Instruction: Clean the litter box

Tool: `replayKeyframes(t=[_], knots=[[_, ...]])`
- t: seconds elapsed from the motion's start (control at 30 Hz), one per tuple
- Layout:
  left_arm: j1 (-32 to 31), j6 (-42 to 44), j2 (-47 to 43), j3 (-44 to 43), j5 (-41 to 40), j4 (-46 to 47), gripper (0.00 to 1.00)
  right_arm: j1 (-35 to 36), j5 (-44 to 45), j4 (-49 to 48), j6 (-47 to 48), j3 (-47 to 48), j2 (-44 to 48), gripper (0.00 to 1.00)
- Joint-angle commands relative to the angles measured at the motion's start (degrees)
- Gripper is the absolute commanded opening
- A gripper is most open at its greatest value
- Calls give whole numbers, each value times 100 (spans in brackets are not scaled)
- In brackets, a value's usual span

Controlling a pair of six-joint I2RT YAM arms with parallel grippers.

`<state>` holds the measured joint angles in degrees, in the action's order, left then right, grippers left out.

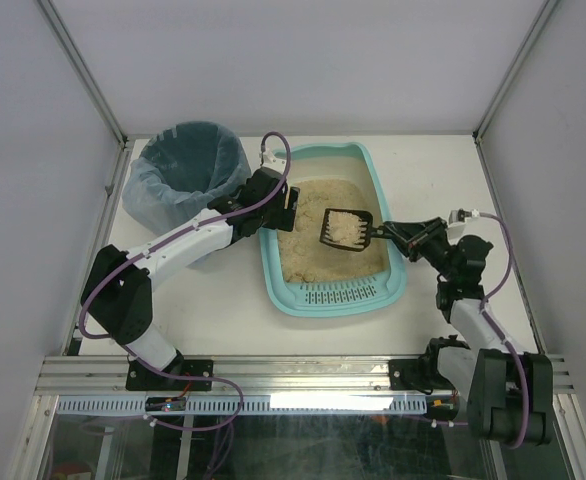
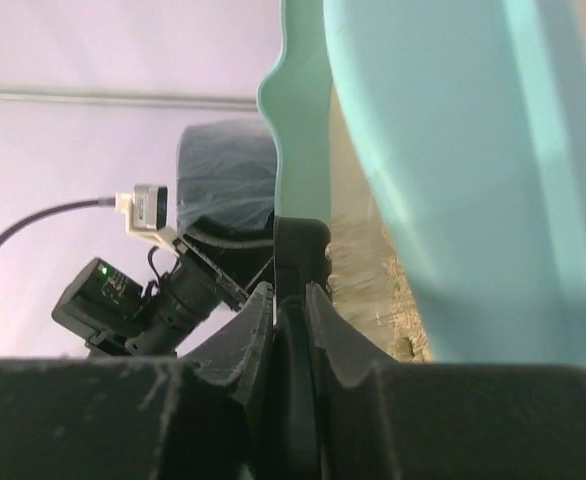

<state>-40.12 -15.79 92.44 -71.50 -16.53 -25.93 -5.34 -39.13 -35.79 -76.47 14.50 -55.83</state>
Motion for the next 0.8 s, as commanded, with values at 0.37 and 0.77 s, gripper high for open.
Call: replayKeyframes(t=[0.37, 0.77], knots=[[-38, 59, -163, -53, 109, 300, 71, 137, 114, -168, -155, 243, -239, 0], [-36, 102, -309, -48, 102, 307, 73, -169, -459, 460, 280, 772, -236, 0]])
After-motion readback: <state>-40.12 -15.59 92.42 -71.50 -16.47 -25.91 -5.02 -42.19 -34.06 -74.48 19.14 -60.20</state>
